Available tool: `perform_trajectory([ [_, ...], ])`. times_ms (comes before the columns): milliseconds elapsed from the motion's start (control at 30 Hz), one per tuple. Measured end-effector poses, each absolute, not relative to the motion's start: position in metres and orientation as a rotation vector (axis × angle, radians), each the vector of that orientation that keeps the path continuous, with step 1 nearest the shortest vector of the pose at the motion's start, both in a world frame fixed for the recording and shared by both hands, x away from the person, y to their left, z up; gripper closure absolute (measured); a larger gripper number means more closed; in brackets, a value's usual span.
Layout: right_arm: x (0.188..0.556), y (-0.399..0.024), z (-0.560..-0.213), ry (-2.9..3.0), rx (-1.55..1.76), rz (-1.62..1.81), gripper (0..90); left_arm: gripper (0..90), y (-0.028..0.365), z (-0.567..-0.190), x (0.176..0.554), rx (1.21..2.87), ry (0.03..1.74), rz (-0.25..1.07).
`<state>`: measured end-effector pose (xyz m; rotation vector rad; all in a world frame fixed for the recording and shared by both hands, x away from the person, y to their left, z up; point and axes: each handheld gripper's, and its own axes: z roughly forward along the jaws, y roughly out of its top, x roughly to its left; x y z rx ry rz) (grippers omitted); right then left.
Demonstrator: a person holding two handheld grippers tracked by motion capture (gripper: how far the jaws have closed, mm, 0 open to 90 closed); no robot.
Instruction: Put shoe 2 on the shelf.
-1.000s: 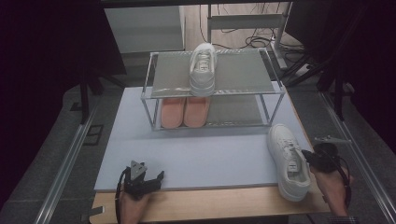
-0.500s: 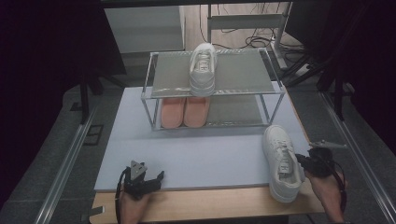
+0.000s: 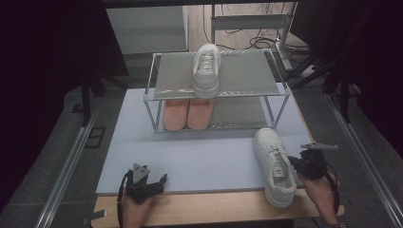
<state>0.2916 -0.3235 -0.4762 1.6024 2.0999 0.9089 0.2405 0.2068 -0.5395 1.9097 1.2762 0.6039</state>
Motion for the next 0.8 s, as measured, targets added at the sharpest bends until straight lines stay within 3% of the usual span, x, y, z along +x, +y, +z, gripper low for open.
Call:
perform_trajectory([
  [800,0.31,-0.249,-0.476,2.3,1.43,0.942,89.3,13.8,0.207,-0.539,0.24,1.912,1.276,0.604],
])
